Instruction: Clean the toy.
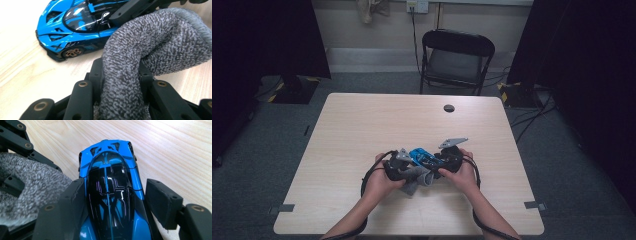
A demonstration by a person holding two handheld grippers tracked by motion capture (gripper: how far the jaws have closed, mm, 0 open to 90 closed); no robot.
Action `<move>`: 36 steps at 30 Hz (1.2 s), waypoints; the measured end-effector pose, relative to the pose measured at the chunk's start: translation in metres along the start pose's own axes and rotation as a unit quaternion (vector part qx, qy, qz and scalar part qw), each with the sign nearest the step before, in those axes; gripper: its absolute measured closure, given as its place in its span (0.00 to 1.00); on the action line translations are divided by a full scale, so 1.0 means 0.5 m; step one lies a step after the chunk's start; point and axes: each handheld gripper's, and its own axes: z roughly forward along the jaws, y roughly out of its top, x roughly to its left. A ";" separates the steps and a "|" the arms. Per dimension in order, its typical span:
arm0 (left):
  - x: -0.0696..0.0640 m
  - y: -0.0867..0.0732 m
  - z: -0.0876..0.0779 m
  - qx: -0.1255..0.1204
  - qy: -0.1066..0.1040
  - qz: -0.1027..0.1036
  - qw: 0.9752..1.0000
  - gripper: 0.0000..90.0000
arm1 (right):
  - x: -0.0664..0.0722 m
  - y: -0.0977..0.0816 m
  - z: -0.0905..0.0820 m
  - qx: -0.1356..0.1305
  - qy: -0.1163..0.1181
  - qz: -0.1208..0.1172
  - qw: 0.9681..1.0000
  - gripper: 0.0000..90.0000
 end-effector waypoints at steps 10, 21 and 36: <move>0.031 -0.011 -0.015 -0.001 0.018 -0.027 0.999 0.74 | -0.001 0.000 0.000 0.000 0.001 0.000 1.000 0.37; 0.053 -0.015 -0.023 -0.004 0.026 -0.040 0.999 0.74 | -0.001 0.000 0.000 -0.001 0.001 0.000 1.000 0.37; 0.076 -0.025 -0.034 -0.007 0.035 -0.059 0.998 0.74 | -0.001 0.000 0.000 0.000 0.001 0.001 1.000 0.37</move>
